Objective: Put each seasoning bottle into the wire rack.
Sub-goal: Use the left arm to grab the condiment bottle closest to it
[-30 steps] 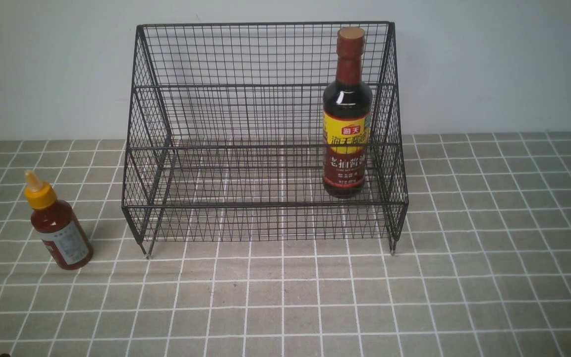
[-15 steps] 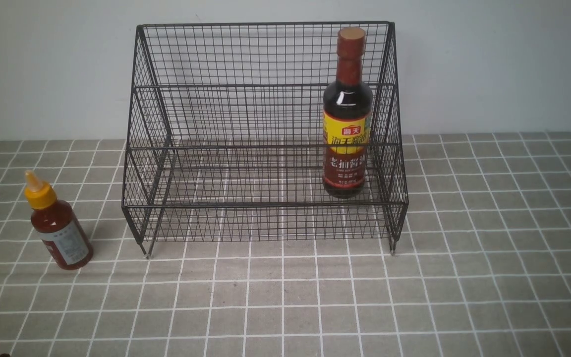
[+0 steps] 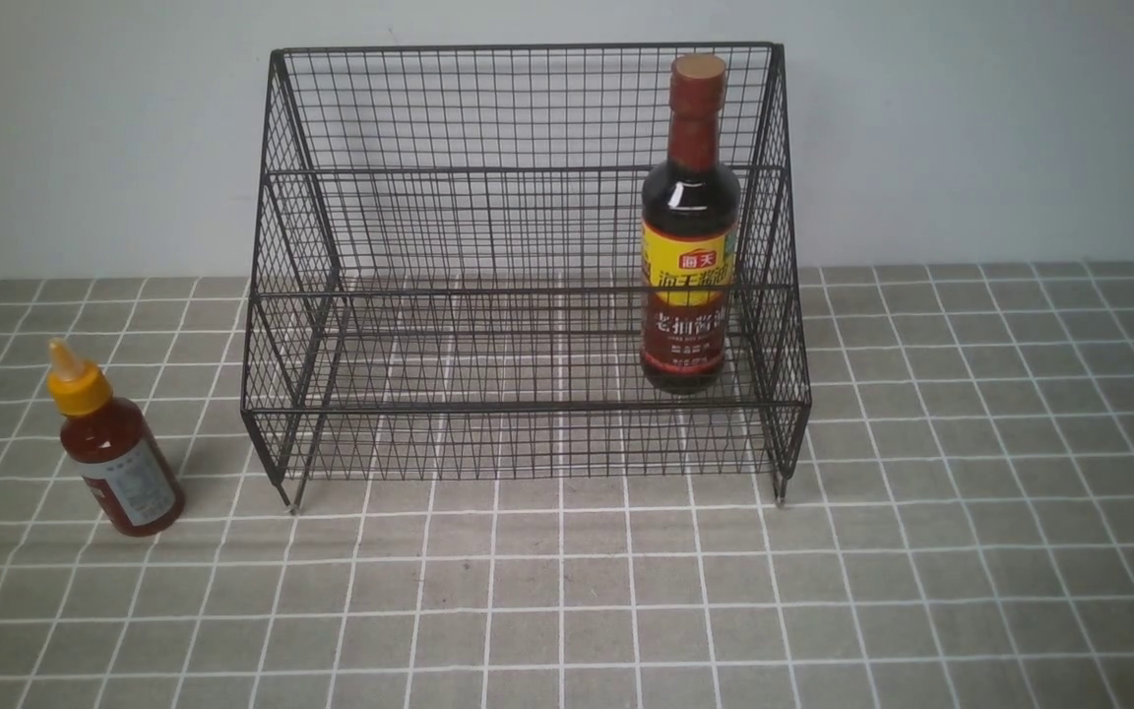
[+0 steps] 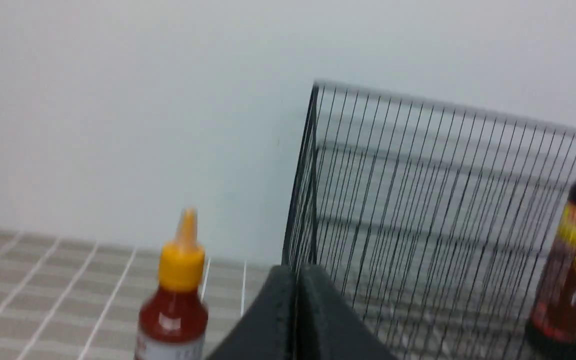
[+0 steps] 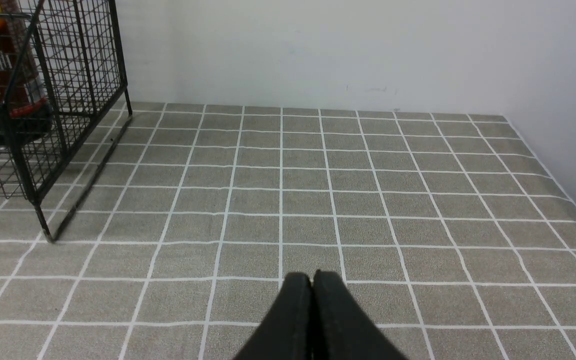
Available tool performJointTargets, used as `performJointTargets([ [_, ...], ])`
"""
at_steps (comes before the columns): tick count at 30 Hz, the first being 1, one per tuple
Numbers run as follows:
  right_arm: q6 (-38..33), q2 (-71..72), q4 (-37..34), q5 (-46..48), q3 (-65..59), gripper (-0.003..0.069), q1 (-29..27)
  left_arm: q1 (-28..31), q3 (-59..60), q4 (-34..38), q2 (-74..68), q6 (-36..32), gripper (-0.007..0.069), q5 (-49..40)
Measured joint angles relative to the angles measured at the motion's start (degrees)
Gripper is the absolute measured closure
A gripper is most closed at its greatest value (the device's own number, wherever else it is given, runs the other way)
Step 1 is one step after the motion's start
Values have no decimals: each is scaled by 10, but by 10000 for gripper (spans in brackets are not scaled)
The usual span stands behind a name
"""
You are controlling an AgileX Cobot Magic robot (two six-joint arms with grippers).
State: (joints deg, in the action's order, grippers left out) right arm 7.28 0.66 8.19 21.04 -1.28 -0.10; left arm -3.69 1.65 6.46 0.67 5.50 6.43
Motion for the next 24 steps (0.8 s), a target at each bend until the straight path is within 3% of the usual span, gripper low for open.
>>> performJointTargets([
  [5, 0, 0, 0, 0, 0, 673, 0, 0, 0, 5, 0, 15, 631, 175],
  [9, 0, 0, 0, 0, 0, 673, 0, 0, -2, 5, -1, 19, 631, 197],
  [17, 1, 0, 0, 0, 0, 673, 0, 0, -115, 7, -181, -7, 631, 38],
  [21, 2, 0, 0, 0, 0, 673, 0, 2, -231, 2, -356, -41, 631, -75],
  [24, 2, 0, 0, 0, 0, 673, 0, 23, -280, 3, -438, -75, 631, -71],
])
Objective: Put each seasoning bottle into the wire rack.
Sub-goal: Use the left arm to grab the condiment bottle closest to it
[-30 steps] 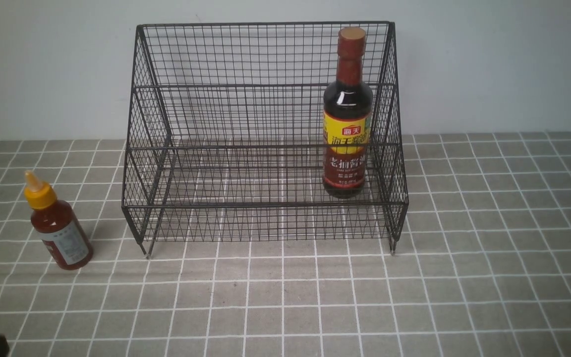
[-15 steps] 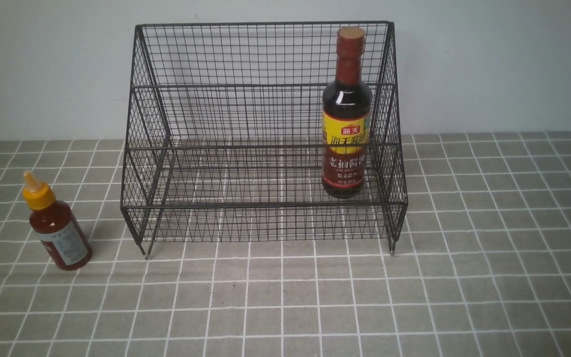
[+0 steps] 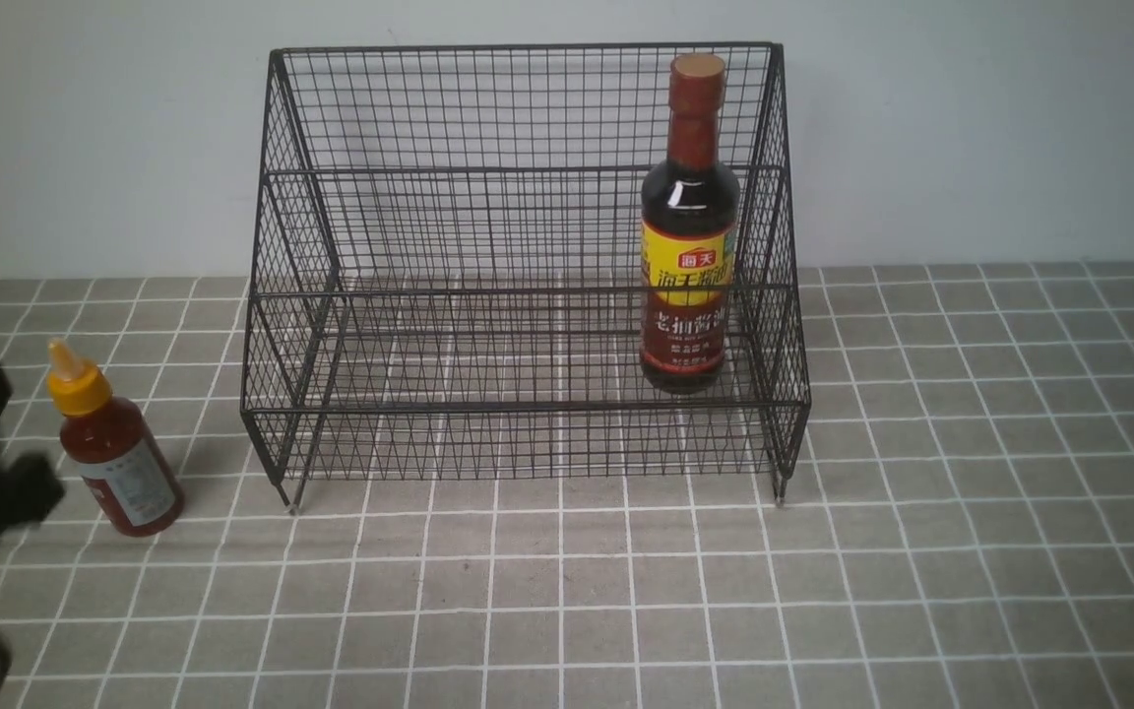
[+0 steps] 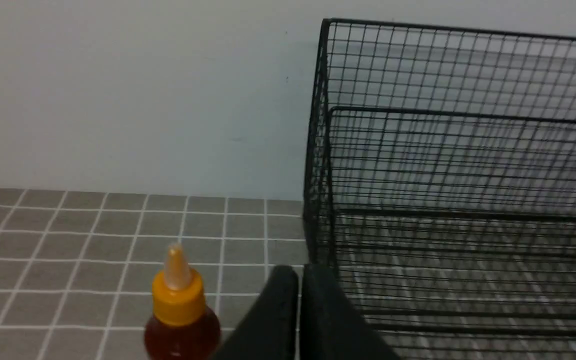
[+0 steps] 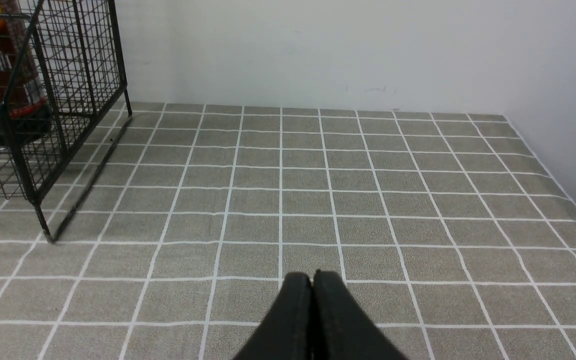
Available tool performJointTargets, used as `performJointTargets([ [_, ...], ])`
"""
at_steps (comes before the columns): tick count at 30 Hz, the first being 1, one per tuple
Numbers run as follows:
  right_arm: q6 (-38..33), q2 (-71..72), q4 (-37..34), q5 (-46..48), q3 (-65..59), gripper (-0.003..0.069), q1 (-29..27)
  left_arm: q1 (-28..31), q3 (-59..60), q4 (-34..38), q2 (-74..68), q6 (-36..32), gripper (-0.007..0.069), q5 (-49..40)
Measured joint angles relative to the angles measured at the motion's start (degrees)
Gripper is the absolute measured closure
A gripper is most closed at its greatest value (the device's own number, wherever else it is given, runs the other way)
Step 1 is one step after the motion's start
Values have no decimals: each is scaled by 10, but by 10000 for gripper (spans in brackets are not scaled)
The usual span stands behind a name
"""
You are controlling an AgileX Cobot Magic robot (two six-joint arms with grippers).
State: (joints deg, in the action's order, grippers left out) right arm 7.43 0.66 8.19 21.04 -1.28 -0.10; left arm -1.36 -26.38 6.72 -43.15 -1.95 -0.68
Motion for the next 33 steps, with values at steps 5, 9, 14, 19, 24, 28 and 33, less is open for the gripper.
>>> performJointTargets([
  [5, 0, 0, 0, 0, 0, 673, 0, 75, -25, 18, -79, -13, 631, 95],
  [9, 0, 0, 0, 0, 0, 673, 0, 111, -28, 28, -137, -1, 631, 167],
  [14, 0, 0, 0, 0, 0, 673, 0, 111, -29, 11, -200, 19, 580, 211],
  [19, 0, 0, 0, 0, 0, 673, 0, 110, -29, -47, -262, 74, 401, 250],
  [24, 0, 0, 0, 0, 0, 673, 0, 110, -30, -108, -323, 123, 180, 283],
  [28, 0, 0, 0, 0, 0, 673, 0, 110, -30, -116, -367, 126, 90, 316],
  [33, 0, 0, 0, 0, 0, 673, 0, 110, -32, -119, -439, 128, 75, 371],
])
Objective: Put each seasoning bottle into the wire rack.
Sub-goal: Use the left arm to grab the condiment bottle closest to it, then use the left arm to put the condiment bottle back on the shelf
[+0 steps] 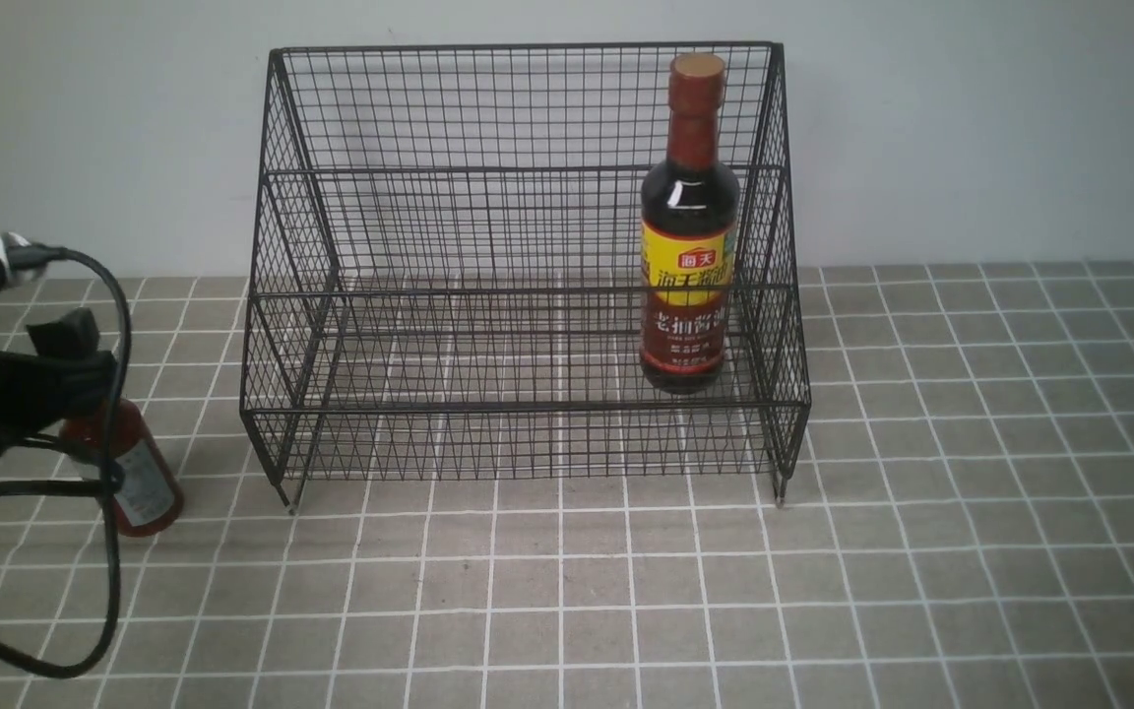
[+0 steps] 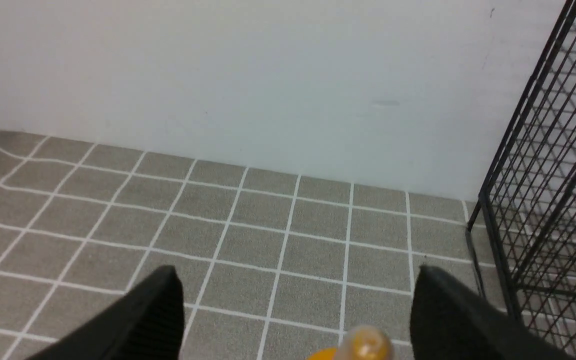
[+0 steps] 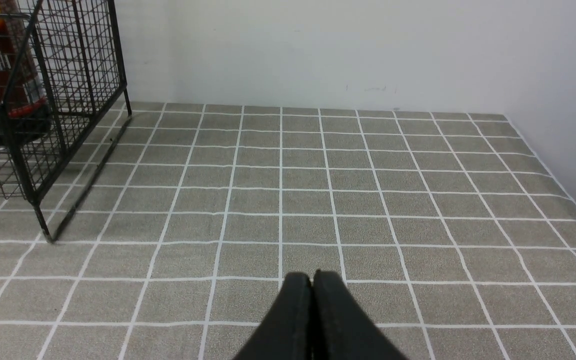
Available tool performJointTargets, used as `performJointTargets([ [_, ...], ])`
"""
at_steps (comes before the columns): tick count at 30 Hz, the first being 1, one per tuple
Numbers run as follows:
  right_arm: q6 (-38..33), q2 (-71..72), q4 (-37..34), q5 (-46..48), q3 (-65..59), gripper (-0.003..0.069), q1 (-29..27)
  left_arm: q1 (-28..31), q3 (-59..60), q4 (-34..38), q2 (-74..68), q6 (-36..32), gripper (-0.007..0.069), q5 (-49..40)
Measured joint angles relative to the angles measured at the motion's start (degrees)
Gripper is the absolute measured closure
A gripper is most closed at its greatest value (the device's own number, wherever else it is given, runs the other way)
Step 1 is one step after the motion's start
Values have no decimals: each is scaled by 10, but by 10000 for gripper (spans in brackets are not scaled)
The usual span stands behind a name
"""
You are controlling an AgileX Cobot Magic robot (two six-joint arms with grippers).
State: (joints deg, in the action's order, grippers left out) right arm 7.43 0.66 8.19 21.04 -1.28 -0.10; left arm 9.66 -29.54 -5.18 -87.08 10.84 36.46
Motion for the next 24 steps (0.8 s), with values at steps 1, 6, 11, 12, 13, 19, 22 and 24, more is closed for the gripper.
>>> performJointTargets([
  [1, 0, 0, 0, 0, 0, 673, 0, 0, -1, 0, -3, 1, 75, 2],
  [6, 0, 0, 0, 0, 0, 673, 0, 0, -1, -1, -59, 13, 133, 50],
  [11, 0, 0, 0, 0, 0, 673, 0, 0, -3, -2, -64, 32, 358, 49],
  [12, 0, 0, 0, 0, 0, 673, 0, 0, -3, -2, -63, 34, 365, 48],
  [13, 0, 0, 0, 0, 0, 673, 0, 0, -3, -4, -60, 35, 361, 44],
  [19, 0, 0, 0, 0, 0, 673, 0, 0, -2, -72, 3, 51, 361, 7],
  [22, 0, 0, 0, 0, 0, 673, 0, 0, -15, -110, 63, 71, 361, -20],
  [24, 0, 0, 0, 0, 0, 673, 0, 0, -32, -128, 95, 79, 361, -42],
])
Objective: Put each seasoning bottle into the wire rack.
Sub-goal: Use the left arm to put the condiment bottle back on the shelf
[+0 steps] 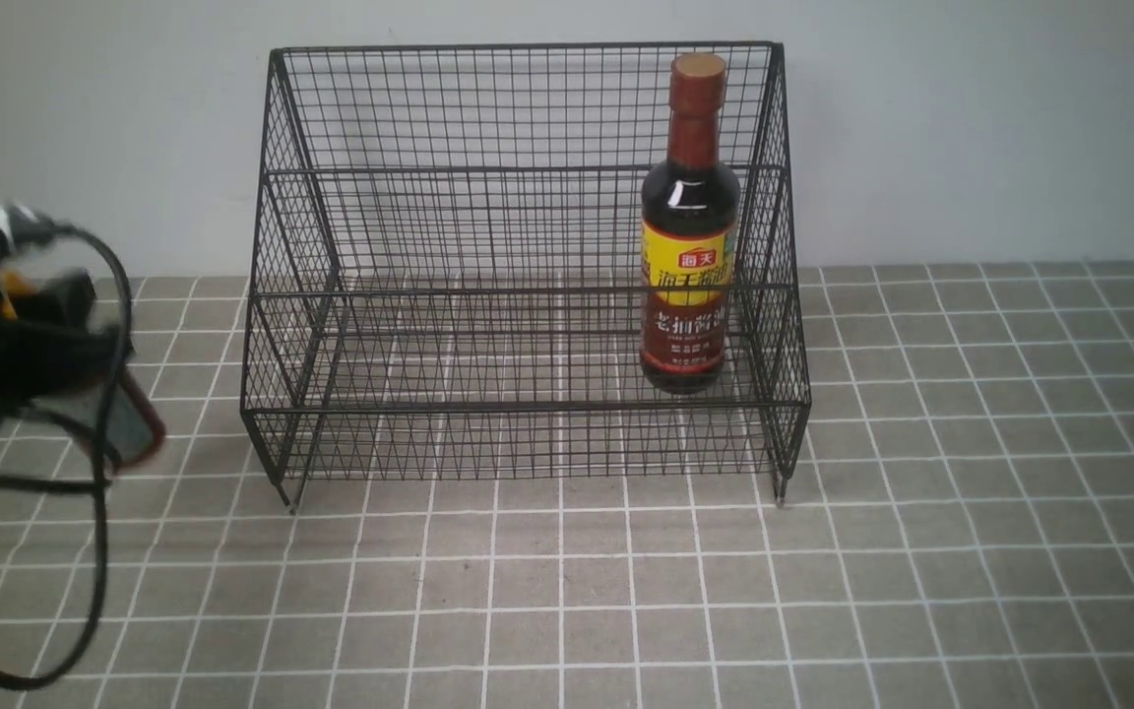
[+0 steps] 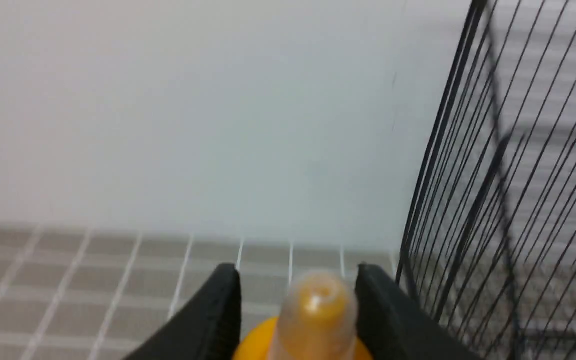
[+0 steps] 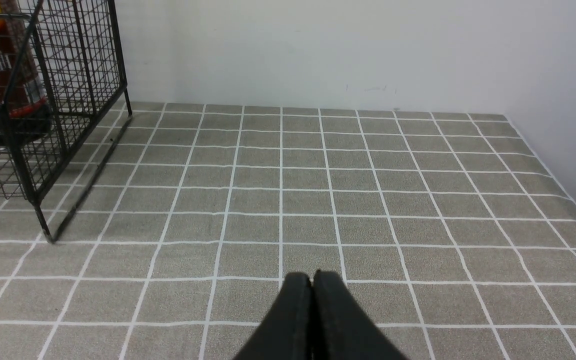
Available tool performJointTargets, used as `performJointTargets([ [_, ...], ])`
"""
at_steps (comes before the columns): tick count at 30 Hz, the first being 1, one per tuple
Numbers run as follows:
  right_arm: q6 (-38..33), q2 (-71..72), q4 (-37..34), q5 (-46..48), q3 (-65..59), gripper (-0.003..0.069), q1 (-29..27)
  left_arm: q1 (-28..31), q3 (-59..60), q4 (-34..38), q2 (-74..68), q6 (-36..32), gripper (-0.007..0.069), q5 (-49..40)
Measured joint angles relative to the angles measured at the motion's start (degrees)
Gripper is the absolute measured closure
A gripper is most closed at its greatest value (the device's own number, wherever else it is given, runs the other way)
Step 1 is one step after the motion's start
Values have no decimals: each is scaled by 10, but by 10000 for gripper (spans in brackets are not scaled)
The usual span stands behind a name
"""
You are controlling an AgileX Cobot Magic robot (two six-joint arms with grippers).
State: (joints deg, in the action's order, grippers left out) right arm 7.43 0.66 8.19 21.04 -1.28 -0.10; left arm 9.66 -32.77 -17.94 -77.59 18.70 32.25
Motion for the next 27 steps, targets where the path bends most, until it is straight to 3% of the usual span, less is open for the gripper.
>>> performJointTargets([
  [4, 0, 0, 0, 0, 0, 673, 0, -2, -57, -62, 69, 45, 361, -70],
  [7, 0, 0, 0, 0, 0, 673, 0, -20, -93, -139, 99, 122, 361, -88],
  [11, 0, 0, 0, 0, 0, 673, 0, -82, -131, -255, 105, 233, 361, -78],
  [14, 0, 0, 0, 0, 0, 673, 0, -124, -143, -310, 89, 261, 361, -68],
  [18, 0, 0, 0, 0, 0, 673, 0, -153, -146, -335, 45, 272, 361, -65],
  [27, 0, 0, 0, 0, 0, 673, 0, -159, -146, -339, -40, 272, 361, -65],
])
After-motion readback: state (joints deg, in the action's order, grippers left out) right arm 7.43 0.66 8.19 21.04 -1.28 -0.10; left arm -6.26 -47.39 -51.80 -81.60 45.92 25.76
